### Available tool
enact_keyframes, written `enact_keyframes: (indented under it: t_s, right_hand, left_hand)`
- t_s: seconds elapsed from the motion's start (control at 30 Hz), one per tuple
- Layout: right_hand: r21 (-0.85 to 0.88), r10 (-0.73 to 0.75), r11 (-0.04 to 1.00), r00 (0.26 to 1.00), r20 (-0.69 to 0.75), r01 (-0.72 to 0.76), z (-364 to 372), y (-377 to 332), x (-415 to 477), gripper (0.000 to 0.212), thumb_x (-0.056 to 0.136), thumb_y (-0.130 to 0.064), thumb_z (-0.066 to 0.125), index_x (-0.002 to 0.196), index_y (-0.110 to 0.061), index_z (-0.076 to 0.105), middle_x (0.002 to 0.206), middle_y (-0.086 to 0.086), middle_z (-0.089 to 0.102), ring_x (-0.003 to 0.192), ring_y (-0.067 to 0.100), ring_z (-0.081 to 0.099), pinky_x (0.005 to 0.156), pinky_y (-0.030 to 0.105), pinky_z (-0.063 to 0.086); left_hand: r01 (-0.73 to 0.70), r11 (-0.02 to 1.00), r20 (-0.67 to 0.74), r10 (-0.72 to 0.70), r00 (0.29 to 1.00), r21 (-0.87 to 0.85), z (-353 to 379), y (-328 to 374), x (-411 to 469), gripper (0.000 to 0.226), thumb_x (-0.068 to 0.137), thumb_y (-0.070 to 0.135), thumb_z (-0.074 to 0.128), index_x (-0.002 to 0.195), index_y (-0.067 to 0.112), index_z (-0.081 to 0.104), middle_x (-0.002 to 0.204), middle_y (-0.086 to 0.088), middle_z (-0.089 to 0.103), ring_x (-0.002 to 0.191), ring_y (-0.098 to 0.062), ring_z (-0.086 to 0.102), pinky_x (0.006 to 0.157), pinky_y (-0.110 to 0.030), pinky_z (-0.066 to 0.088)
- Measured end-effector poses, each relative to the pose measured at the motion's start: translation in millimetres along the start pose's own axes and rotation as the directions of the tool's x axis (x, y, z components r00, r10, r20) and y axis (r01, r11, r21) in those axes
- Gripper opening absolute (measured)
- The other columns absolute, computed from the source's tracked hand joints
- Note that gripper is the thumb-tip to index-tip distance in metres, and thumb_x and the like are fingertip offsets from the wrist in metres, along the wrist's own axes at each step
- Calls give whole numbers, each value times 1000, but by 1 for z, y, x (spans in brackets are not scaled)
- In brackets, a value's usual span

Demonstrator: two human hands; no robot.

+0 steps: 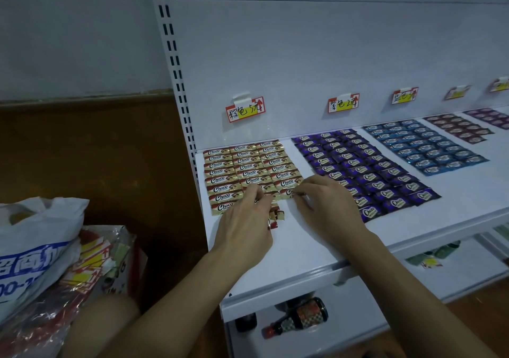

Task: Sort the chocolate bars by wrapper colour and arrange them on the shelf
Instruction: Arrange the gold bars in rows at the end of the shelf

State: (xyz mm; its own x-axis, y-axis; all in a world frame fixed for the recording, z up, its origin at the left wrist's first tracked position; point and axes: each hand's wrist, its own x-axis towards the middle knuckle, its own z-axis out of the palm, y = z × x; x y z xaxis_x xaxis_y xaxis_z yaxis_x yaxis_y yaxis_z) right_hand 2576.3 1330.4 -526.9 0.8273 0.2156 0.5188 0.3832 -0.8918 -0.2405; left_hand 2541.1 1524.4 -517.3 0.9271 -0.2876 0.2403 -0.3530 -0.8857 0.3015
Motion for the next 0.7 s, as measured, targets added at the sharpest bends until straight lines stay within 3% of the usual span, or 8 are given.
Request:
enact_keyframes:
  t_s: [0.37, 0.47, 0.6, 0.63, 0.7]
  right_hand:
    - [-12, -3, 1000, 1000, 29, 3, 0, -1, 0, 16, 88, -15, 69, 102, -16, 78, 99, 0, 72, 90, 23, 65, 69, 36, 55]
    - [-1, 14, 1000, 1000, 9, -14, 2, 0, -1, 24, 88, -16, 69, 111, -17, 74, 106, -1, 71, 95, 21, 65, 74, 35, 55]
    - [184, 23, 983, 993, -114, -2, -3, -4, 0, 22, 88, -15, 71, 110, -17, 71, 106, -4, 70, 96, 16, 65, 79, 31, 52]
    - [290, 24, 957, 992, -121, 12, -6, -8, 0, 20, 88, -16, 70, 109, -18, 72, 105, -6, 70, 96, 13, 66, 79, 31, 52]
    - [553, 72, 833, 997, -43, -36, -11, -21, 3, 20, 88, -22, 69, 107, -19, 73, 103, -10, 73, 96, 11, 68, 75, 34, 55]
  left_hand:
    - [-19, 1000, -20, 19, 1000, -7, 1, -1, 1, 52, 89, 12, 64, 139, 20, 51, 135, 2, 37, 102, -21, 59, 82, -32, 55]
    - [-29, 998, -22, 28, 999, -47, 3, -4, 1, 58, 88, 8, 65, 142, 20, 49, 135, 2, 37, 98, -21, 58, 81, -32, 55]
    - [4, 938, -71, -30, 997, -346, -2, -10, 2, 54, 91, 3, 65, 141, 23, 52, 125, 8, 44, 106, -11, 53, 88, -26, 53]
    - [47, 882, -50, -80, 996, -469, -6, -11, 3, 47, 95, 6, 63, 137, 25, 56, 119, 11, 51, 105, -8, 53, 86, -24, 52]
    - [157, 681, 88, -135, 987, -715, -16, -16, 3, 27, 100, 12, 59, 124, 25, 62, 96, 12, 65, 84, -10, 60, 67, -25, 51]
